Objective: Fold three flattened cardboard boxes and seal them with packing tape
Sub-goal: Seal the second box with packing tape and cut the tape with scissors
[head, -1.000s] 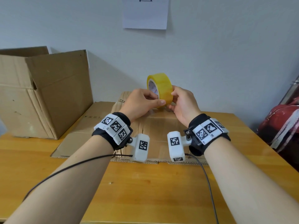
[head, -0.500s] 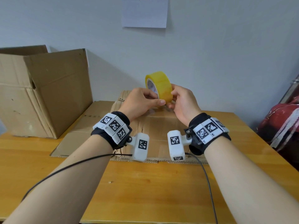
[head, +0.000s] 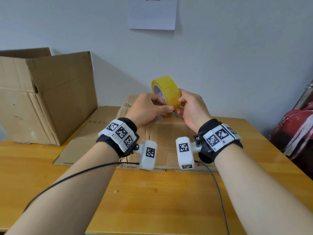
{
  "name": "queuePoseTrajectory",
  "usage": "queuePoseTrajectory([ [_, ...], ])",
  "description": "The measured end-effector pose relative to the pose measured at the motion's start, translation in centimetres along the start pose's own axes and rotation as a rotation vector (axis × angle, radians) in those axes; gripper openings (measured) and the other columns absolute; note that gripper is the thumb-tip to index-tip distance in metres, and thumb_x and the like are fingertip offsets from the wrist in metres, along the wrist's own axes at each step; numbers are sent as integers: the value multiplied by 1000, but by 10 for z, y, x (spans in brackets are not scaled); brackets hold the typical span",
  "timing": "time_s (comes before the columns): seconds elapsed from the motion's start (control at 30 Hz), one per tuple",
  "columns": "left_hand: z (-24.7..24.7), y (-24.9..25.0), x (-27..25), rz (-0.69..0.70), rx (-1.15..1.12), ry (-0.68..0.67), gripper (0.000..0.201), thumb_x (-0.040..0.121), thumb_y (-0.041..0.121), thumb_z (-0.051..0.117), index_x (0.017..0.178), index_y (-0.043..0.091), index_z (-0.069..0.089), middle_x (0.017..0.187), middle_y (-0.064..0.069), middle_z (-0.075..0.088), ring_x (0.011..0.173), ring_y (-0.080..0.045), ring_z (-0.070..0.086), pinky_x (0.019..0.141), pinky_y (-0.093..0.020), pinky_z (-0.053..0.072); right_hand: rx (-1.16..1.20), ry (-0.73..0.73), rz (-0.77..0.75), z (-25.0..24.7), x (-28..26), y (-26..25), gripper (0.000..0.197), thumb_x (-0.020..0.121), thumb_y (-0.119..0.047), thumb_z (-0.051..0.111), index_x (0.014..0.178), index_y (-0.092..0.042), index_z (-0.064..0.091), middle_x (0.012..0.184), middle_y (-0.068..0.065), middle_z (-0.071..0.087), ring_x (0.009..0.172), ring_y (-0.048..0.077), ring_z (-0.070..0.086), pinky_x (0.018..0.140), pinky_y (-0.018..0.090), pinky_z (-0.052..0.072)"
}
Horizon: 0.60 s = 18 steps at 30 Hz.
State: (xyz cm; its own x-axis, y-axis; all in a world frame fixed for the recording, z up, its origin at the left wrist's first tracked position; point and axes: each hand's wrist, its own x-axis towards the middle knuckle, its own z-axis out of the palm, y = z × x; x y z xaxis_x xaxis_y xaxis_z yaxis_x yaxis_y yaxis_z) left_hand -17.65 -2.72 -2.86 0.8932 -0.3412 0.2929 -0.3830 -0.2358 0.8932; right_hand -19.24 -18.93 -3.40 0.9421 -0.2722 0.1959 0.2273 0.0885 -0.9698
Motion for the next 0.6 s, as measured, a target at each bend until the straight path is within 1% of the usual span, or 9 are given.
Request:
queuePoseTrajectory([
  [0.07,-1,0,0,7,25,15,24,75,32,88,83,13,75,77,-1,75,60,-3,65,53,-11,48,-98,-21,-36,-1,-2,1,55,59,-2,46,102,-16,78,81,13,60,67,23,45,52,28,39],
  [0.1,-1,0,0,11,34,19,24,74,34,88,82,15,75,76,0,75,61,-3,65,53,-12,48,-114,-29,-44,-2,-2,2,60,59,-1,46,108,-16,77,83,12,63,68,23,46,53,28,40],
  [0.17,0,-1,1,11,24,19,24,75,34,87,83,14,76,79,-2,76,64,-7,66,55,-13,49,-39,-35,-16,-2,-1,2,52,64,-7,48,108,-13,76,89,13,65,72,23,49,53,28,39],
  [0.23,0,0,1,7,12,22,24,76,32,87,85,13,76,81,-4,76,62,-7,65,54,-13,48,66,-1,31,-1,0,0,37,78,-18,52,107,-11,75,96,14,68,78,23,54,53,28,39],
  [0.3,-1,-1,1,6,10,18,24,77,32,86,86,13,76,83,-5,76,64,-10,67,56,-16,52,81,16,42,0,0,-1,29,92,-24,52,105,-11,74,96,14,69,78,23,55,53,28,39],
  [0.37,-1,0,1,3,-10,10,24,78,31,86,87,11,76,85,-8,76,67,-15,70,61,-20,55,55,-8,22,0,-1,-1,28,98,-24,49,105,-10,73,95,13,67,77,23,54,52,27,39],
  [0.43,0,0,1,-7,-30,13,24,79,29,85,88,9,75,85,-9,76,66,-17,70,63,-22,57,42,-26,-12,1,-1,0,30,100,-21,48,113,-6,70,95,13,67,76,23,54,52,26,39],
  [0.5,-1,0,1,-15,-48,13,23,80,28,84,87,9,74,81,-7,76,64,-17,69,65,-26,58,51,-32,-35,1,-2,-1,32,102,-17,47,124,-2,66,100,14,68,80,24,55,52,25,40],
  [0.6,-2,-1,1,-21,-68,-1,18,81,26,83,83,12,72,77,-4,74,65,-18,69,67,-28,59,21,-54,-94,2,-7,-2,32,105,-9,44,130,0,62,105,12,69,82,22,59,53,24,43],
])
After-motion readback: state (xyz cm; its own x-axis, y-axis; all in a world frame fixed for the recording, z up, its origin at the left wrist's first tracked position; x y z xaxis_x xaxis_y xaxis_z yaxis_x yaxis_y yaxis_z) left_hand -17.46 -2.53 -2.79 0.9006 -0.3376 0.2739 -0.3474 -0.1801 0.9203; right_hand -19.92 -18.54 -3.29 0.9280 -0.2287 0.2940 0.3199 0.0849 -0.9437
